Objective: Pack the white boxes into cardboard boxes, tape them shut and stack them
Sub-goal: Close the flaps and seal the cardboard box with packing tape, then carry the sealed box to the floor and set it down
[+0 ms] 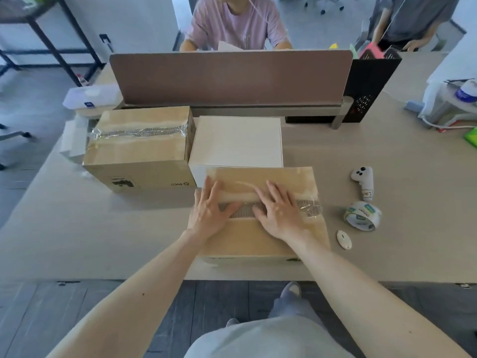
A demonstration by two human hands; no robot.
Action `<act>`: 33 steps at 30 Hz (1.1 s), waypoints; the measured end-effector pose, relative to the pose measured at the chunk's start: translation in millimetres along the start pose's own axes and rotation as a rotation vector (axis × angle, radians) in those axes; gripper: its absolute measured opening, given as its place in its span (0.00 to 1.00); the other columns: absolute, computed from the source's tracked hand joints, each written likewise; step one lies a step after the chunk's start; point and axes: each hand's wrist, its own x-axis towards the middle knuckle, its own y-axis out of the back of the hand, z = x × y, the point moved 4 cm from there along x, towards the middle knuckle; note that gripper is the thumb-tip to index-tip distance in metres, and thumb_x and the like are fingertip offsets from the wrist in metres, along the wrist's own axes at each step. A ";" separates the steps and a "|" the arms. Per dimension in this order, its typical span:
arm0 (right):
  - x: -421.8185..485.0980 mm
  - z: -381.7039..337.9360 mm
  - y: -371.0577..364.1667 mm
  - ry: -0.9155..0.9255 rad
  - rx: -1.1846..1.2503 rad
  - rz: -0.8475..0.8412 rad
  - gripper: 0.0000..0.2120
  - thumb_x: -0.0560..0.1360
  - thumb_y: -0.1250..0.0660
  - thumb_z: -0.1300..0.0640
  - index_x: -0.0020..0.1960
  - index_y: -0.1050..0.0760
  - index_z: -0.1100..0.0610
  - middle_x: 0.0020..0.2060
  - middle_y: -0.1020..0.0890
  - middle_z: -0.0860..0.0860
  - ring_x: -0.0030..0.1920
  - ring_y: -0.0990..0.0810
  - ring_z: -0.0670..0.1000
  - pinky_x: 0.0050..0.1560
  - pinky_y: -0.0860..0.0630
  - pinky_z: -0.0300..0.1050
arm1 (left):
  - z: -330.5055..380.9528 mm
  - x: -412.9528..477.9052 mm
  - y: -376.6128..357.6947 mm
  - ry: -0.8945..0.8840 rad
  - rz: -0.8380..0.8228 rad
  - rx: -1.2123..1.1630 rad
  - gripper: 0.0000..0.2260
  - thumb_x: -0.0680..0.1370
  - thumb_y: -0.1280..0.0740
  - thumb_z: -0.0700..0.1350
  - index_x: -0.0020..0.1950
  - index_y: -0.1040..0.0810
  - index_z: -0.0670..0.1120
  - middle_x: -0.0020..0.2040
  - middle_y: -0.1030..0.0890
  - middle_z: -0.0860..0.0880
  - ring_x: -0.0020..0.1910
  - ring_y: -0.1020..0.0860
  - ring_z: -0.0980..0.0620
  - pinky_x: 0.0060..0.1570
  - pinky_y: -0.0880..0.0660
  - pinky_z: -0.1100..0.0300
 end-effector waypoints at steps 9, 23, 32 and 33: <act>-14.6 61.1 15.2 -0.383 0.078 -0.022 0.41 0.77 0.50 0.30 0.80 0.61 0.49 0.79 0.62 0.51 0.79 0.62 0.53 0.77 0.49 0.58 | -12.0 1.0 -0.2 0.257 -0.102 -0.246 0.50 0.72 0.33 0.70 0.81 0.60 0.51 0.72 0.30 0.38 0.69 0.30 0.35 0.65 0.31 0.43; 2.4 118.4 -4.0 -0.431 1.146 -0.040 0.64 0.62 0.18 0.48 0.78 0.66 0.44 0.72 0.29 0.49 0.69 0.28 0.47 0.68 0.31 0.49 | -17.7 6.1 -1.8 0.372 -0.054 -0.412 0.42 0.67 0.25 0.67 0.75 0.41 0.60 0.55 0.21 0.59 0.58 0.23 0.51 0.52 0.28 0.57; 5.7 120.6 -2.4 -0.513 1.176 -0.269 0.18 0.58 0.19 0.41 0.37 0.17 0.53 0.37 0.16 0.47 0.39 0.20 0.47 0.41 0.26 0.37 | -26.7 10.1 -3.8 0.519 -0.116 -0.384 0.37 0.55 0.26 0.77 0.57 0.23 0.59 0.51 0.16 0.57 0.54 0.18 0.53 0.59 0.22 0.48; 3.0 117.9 5.8 -0.533 1.127 -0.235 0.18 0.63 0.20 0.41 0.39 0.19 0.53 0.38 0.17 0.47 0.40 0.20 0.48 0.46 0.27 0.40 | -26.2 9.0 -2.5 0.549 -0.148 -0.352 0.39 0.53 0.28 0.80 0.57 0.21 0.59 0.52 0.16 0.56 0.54 0.18 0.51 0.59 0.22 0.48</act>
